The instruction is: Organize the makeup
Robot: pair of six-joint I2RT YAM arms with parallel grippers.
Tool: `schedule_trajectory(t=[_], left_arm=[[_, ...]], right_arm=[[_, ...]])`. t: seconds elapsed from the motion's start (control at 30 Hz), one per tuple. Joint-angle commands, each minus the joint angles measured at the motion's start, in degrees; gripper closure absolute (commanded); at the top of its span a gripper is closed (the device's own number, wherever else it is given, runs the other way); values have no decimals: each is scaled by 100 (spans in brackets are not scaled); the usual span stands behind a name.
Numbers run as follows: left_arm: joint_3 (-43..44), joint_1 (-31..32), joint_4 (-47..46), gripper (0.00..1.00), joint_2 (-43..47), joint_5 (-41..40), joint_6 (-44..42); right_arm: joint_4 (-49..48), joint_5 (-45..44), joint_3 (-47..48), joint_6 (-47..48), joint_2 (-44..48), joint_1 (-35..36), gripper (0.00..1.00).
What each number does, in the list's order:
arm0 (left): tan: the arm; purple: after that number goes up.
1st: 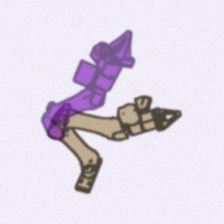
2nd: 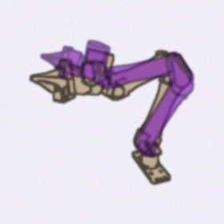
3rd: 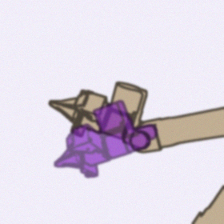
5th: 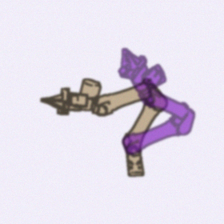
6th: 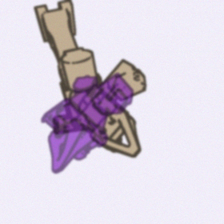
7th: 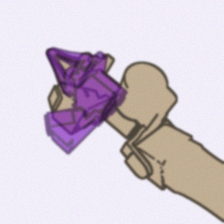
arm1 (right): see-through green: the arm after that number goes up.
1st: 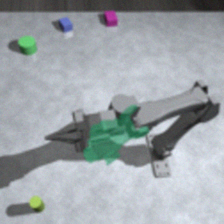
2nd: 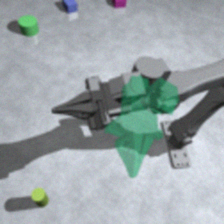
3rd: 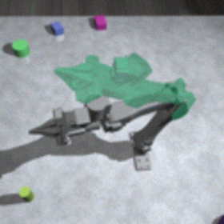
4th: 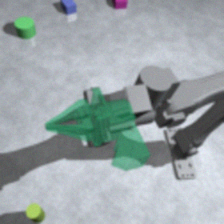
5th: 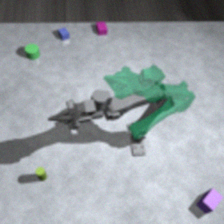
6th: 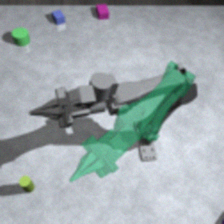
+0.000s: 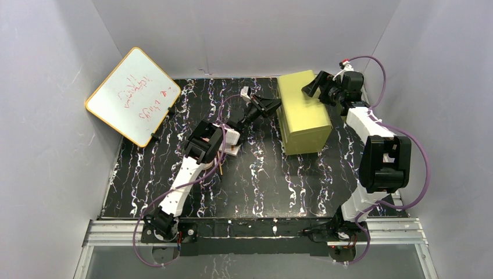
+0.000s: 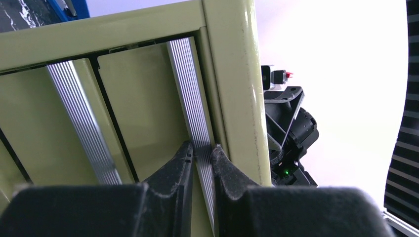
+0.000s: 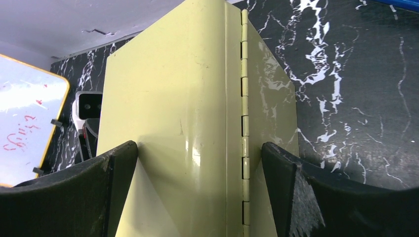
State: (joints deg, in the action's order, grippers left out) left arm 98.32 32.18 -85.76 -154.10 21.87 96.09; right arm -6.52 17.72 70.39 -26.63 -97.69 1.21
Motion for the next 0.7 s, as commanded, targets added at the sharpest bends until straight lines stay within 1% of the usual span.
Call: schedule_trajectory(t=[0.0,0.37,0.67], left_arm=[[-480,-281,-1669,100,708,369,-516],[-1278,-821,-1668,100,1036,701,-677],[-1650,-1232,-1668,100,1075,934,-744]], right_arm=[[1012,460,-268,222,-202,239,0],[978,537,-280,220,-240,238,0],[1010,636,-213,292,-293,242,0]])
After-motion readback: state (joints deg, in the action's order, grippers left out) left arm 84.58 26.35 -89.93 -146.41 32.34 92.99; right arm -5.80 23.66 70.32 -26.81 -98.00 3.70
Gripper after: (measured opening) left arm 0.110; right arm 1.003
